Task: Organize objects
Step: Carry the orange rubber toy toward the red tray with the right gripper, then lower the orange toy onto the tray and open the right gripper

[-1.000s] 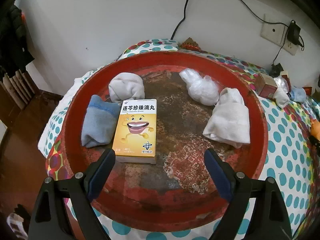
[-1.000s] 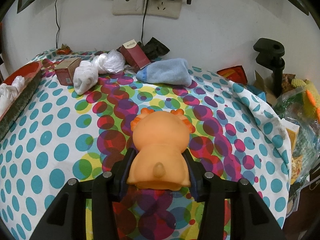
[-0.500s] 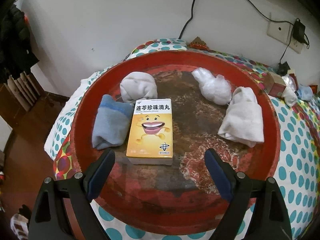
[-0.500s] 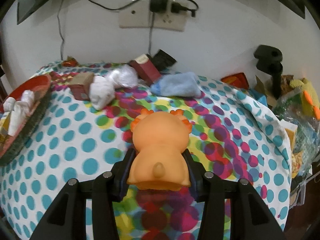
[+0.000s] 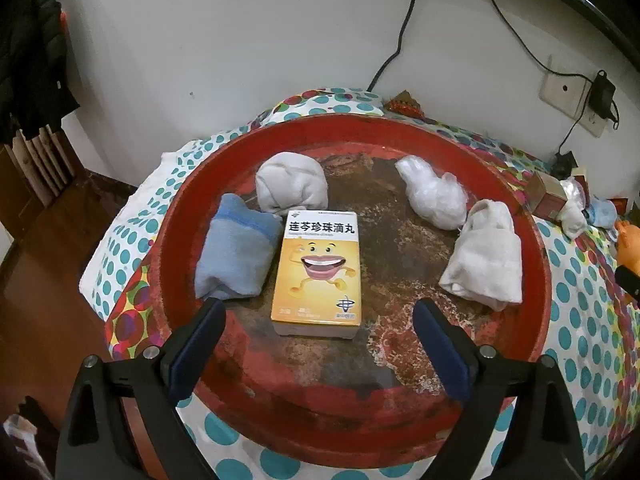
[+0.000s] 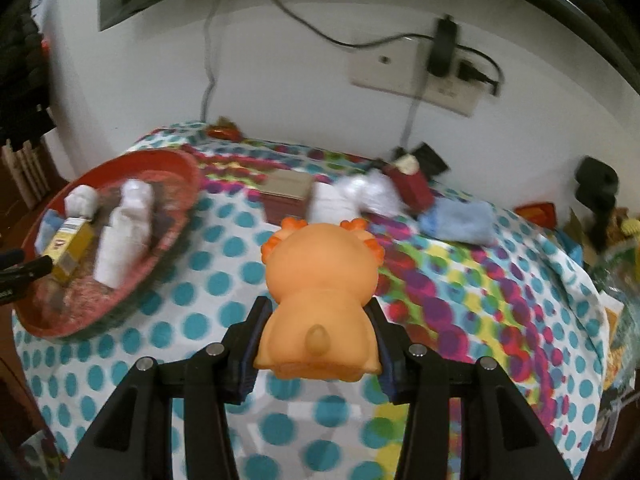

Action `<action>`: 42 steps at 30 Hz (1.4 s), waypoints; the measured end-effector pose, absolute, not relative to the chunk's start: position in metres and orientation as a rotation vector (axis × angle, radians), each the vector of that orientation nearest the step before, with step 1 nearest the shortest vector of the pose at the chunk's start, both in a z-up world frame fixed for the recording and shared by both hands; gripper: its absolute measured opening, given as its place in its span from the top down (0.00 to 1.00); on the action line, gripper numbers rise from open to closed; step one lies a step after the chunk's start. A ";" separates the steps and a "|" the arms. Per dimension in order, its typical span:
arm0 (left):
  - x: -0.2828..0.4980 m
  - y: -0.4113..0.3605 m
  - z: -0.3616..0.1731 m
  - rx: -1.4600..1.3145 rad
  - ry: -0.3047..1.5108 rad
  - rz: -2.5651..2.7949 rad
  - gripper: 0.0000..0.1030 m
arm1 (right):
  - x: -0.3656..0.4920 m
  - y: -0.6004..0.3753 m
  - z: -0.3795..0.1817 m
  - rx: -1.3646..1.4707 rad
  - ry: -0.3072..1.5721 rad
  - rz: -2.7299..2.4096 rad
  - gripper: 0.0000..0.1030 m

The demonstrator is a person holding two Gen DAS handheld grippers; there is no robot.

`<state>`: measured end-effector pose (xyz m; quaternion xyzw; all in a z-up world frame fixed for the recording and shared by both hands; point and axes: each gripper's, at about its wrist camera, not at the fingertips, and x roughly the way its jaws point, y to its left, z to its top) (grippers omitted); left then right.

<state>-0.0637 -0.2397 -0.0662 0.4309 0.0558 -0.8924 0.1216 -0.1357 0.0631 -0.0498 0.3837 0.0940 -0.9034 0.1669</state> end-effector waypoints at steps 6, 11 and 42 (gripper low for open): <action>-0.063 -0.248 -0.064 1.248 0.184 -2.597 0.09 | -0.130 0.024 -0.041 1.050 0.258 -2.507 0.54; -0.061 -0.257 -0.064 1.239 0.186 -2.578 0.06 | -0.124 -0.009 -0.031 1.014 0.274 -2.455 0.54; -0.053 -0.302 -0.071 1.223 0.240 -2.489 0.03 | -0.119 -0.168 -0.063 1.021 0.486 -2.203 0.54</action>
